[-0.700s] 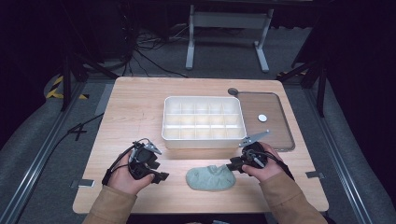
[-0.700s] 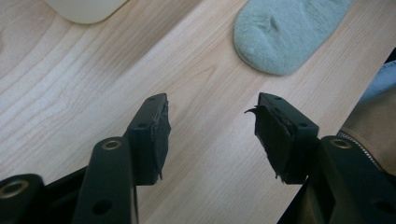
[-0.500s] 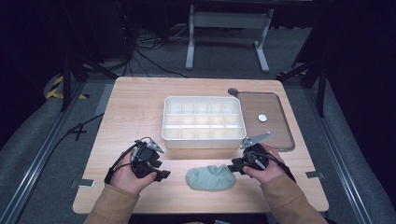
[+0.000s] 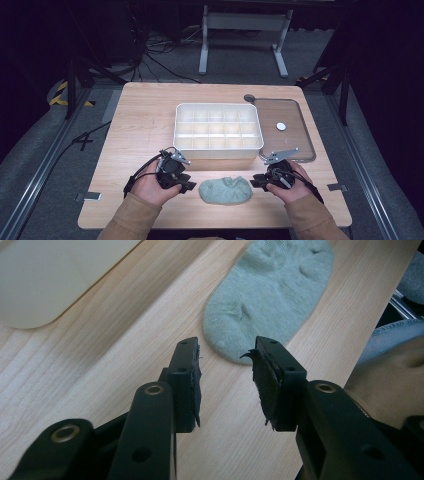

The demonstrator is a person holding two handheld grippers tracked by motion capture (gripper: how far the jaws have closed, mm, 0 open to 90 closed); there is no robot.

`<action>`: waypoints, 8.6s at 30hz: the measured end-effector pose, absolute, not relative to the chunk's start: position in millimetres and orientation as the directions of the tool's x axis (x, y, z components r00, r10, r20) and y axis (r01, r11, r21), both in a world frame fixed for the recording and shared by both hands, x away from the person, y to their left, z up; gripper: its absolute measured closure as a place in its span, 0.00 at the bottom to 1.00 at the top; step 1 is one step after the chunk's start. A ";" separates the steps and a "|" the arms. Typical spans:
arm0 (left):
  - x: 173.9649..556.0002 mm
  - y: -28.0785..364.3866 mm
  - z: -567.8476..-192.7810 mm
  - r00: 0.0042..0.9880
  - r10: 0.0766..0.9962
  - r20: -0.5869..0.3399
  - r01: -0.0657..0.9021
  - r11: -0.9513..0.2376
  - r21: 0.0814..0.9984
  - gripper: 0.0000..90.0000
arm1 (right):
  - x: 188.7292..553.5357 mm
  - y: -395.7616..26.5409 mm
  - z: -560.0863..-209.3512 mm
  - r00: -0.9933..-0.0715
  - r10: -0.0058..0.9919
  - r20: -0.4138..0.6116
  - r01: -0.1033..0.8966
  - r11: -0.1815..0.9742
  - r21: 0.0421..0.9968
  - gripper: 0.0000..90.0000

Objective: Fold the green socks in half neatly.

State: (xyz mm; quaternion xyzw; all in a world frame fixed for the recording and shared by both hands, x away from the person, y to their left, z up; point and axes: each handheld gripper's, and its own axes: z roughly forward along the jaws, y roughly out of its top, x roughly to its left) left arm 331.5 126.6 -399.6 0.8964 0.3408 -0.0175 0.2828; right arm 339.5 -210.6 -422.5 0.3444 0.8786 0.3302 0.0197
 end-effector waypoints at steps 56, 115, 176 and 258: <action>340.8 71.5 -447.5 0.754 0.619 -0.220 0.654 -0.674 0.344 0.91 | 328.1 -183.7 -455.9 -0.796 0.588 0.143 0.557 0.619 0.554 1.00; 331.6 90.1 -406.1 0.751 0.534 -0.389 0.660 -0.620 0.425 0.94 | 326.1 -163.7 -449.5 -0.815 0.548 0.188 0.526 0.562 0.638 0.97; 342.6 40.9 -445.4 0.883 0.304 -0.358 0.465 -0.675 0.573 0.58 | 325.2 -168.2 -465.3 -0.802 0.540 0.256 0.564 0.545 0.620 0.96; 331.8 22.0 -453.7 0.916 0.327 -0.234 0.402 -0.764 0.504 0.93 | 321.6 -173.9 -457.2 -0.816 0.560 0.148 0.513 0.580 0.633 0.95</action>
